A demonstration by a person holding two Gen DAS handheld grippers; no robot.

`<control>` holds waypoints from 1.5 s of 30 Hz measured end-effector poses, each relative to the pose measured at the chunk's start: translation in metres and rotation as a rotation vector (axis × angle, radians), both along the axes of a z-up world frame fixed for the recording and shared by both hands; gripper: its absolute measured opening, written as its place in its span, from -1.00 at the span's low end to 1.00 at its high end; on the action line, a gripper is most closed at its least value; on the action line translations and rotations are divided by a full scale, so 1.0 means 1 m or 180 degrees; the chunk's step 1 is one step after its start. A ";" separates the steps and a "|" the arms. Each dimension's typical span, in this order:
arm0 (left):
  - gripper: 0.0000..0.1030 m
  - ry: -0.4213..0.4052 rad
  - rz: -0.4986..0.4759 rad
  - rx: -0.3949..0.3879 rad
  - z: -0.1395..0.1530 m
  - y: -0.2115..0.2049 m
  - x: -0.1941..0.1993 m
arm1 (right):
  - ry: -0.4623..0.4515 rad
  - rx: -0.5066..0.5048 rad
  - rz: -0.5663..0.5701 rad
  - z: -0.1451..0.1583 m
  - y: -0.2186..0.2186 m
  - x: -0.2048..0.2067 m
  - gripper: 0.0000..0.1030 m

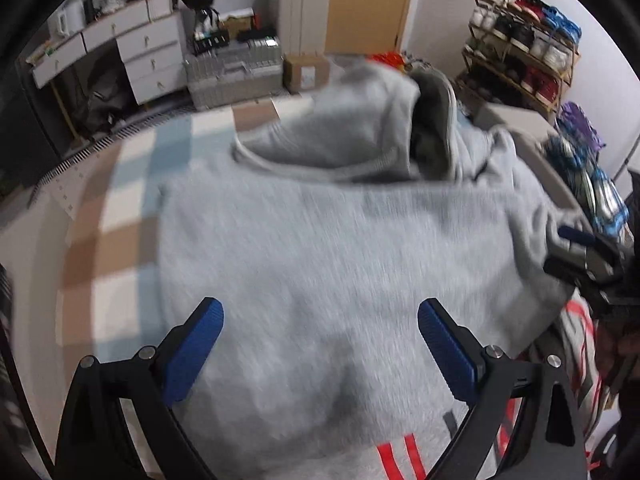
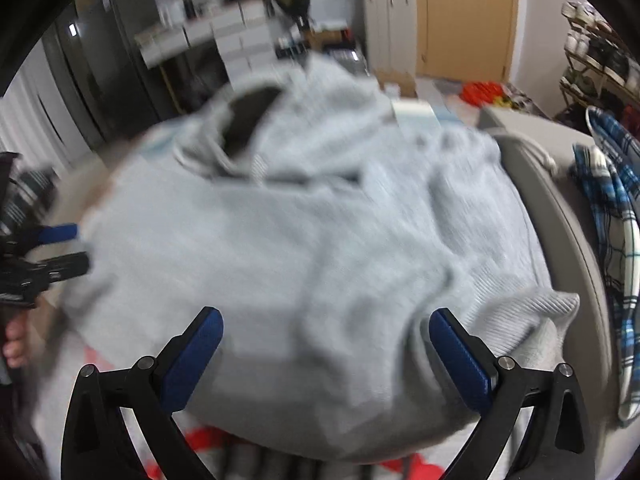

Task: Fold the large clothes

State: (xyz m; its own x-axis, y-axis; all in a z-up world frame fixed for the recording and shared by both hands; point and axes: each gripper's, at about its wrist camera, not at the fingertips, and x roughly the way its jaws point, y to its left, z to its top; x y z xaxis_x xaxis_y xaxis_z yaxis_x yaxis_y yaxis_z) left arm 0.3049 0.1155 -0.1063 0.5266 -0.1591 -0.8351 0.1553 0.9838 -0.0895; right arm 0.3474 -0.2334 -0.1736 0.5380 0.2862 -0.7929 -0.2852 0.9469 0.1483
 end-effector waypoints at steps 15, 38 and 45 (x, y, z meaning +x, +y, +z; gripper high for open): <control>0.85 0.0041 -0.0252 0.0878 0.031 -0.092 0.115 | -0.0291 0.1307 -0.0074 -0.027 -0.011 0.024 1.00; 0.89 0.0301 0.0484 0.2363 -0.015 -0.012 0.203 | -0.0421 0.1721 0.0021 -0.033 -0.022 0.018 1.00; 0.89 0.0580 0.0456 0.1661 -0.017 0.004 0.199 | -0.0406 0.1730 0.0011 -0.035 -0.021 0.019 1.00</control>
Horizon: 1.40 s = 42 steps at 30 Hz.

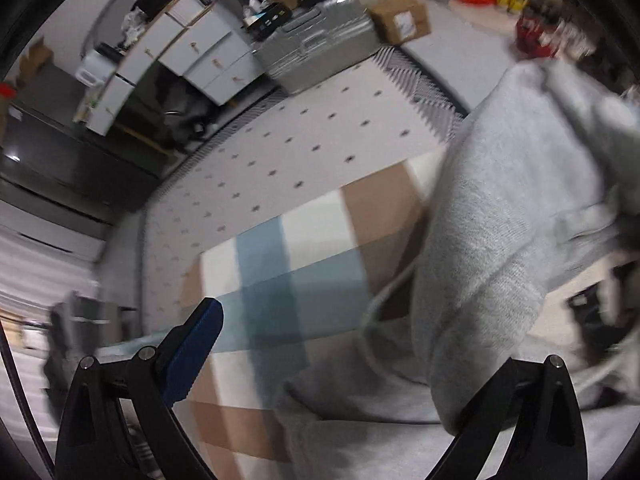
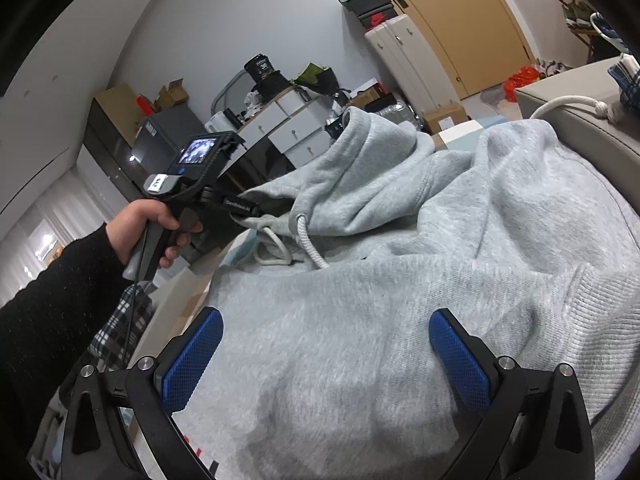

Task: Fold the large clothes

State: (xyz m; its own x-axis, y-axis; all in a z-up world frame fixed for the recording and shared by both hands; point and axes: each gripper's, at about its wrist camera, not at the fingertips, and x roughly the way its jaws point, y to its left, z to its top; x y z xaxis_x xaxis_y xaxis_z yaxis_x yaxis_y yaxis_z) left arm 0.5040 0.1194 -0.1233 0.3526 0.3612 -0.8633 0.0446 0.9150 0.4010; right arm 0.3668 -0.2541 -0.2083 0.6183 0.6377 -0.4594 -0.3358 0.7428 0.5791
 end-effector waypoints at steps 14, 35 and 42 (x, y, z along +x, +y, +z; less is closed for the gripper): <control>0.89 -0.0176 -0.0202 0.0070 0.055 -0.027 0.021 | 0.0022 0.0004 0.0014 -0.001 0.001 0.003 1.00; 0.89 -0.0313 -0.1587 0.1137 0.028 -0.137 -0.030 | 0.0034 -0.0002 0.0025 -0.002 0.003 0.005 1.00; 0.89 -0.0120 -0.2883 0.2768 -0.053 -0.173 -0.060 | 0.0041 -0.0008 0.0029 -0.002 0.003 0.005 1.00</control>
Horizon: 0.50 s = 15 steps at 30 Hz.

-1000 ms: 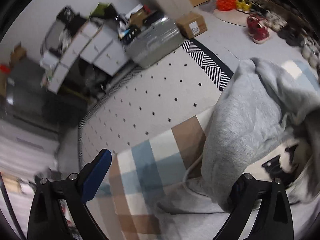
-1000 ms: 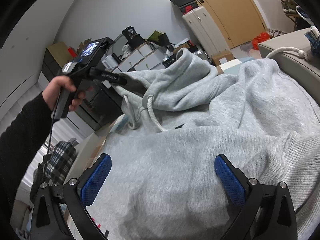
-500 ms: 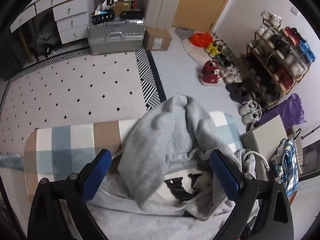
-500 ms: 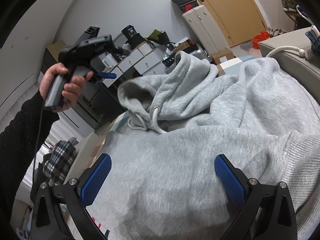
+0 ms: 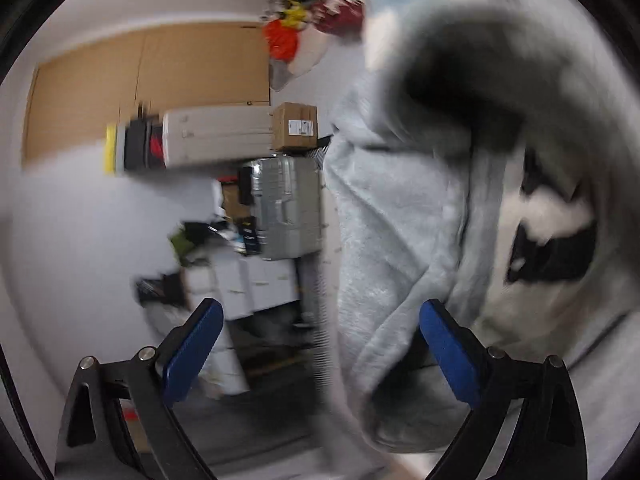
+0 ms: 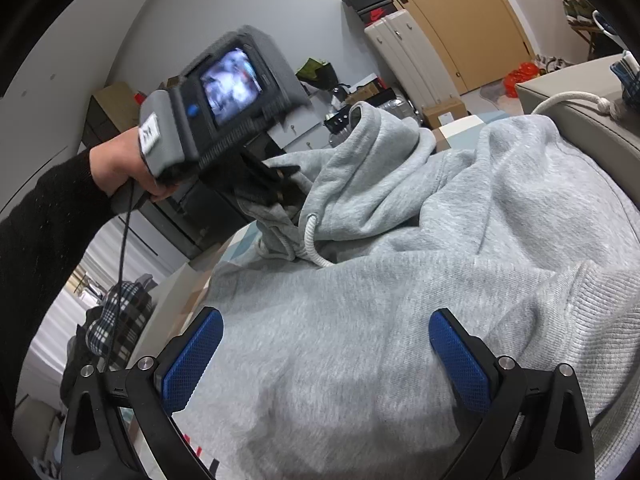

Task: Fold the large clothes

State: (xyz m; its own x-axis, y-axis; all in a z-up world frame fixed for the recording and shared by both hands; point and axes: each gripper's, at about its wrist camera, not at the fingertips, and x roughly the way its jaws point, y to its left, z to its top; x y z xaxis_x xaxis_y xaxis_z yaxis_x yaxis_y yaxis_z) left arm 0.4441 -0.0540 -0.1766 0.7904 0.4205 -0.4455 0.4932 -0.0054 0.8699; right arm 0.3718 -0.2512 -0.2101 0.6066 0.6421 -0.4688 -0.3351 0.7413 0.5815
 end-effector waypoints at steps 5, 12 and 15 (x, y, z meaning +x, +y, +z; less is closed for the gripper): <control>0.89 0.0066 -0.0119 0.0642 -0.035 0.018 0.015 | 0.0002 0.0009 -0.0005 0.000 0.000 0.000 1.00; 0.04 -0.0098 -0.0435 0.0699 -0.028 0.020 0.006 | 0.0007 0.0004 -0.0002 0.001 0.001 0.000 1.00; -1.00 -0.0193 -0.0126 0.0440 -0.012 0.022 0.020 | 0.0010 -0.0002 -0.0001 0.000 0.002 0.000 1.00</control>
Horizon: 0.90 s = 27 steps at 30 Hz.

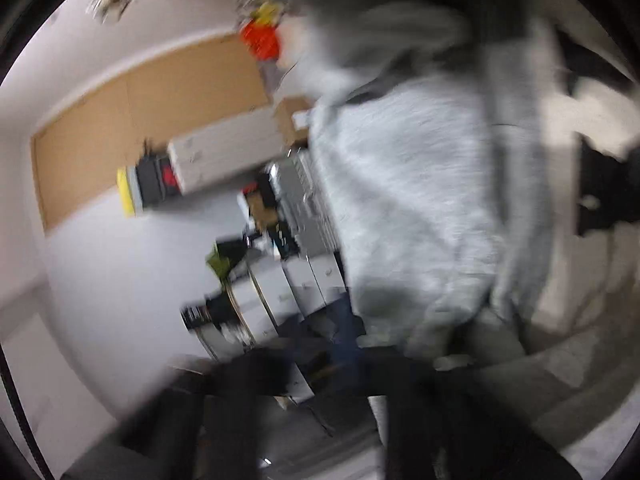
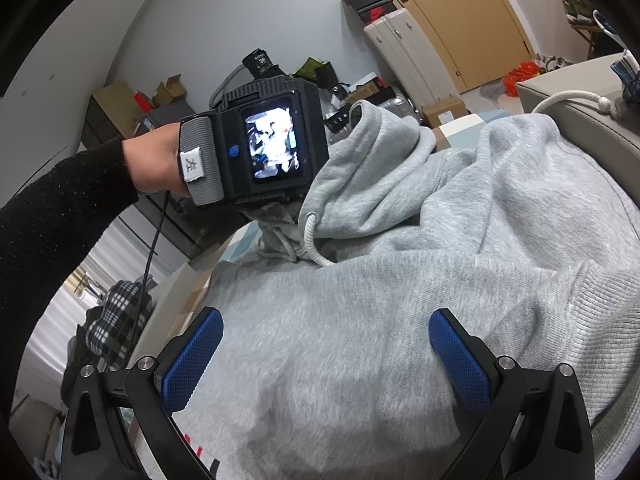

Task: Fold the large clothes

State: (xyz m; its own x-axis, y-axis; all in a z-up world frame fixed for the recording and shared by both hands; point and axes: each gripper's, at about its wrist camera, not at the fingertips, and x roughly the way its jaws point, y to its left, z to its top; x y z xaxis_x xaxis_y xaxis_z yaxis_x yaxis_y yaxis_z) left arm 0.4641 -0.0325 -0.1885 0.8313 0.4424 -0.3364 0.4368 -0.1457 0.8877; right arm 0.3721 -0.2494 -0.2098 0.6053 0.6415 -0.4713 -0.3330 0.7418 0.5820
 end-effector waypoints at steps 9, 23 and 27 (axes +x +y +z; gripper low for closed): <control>-1.00 0.0098 0.0758 -0.1392 0.067 0.011 0.025 | 0.0005 -0.0004 0.0003 -0.001 0.001 0.000 1.00; 0.89 0.0615 0.0183 -0.0532 0.016 0.015 -0.017 | 0.0010 0.0005 0.0004 -0.002 0.000 0.001 1.00; 0.88 0.0842 0.0068 -0.0020 -0.007 0.022 -0.027 | 0.0015 0.0005 0.0006 -0.002 0.000 0.001 1.00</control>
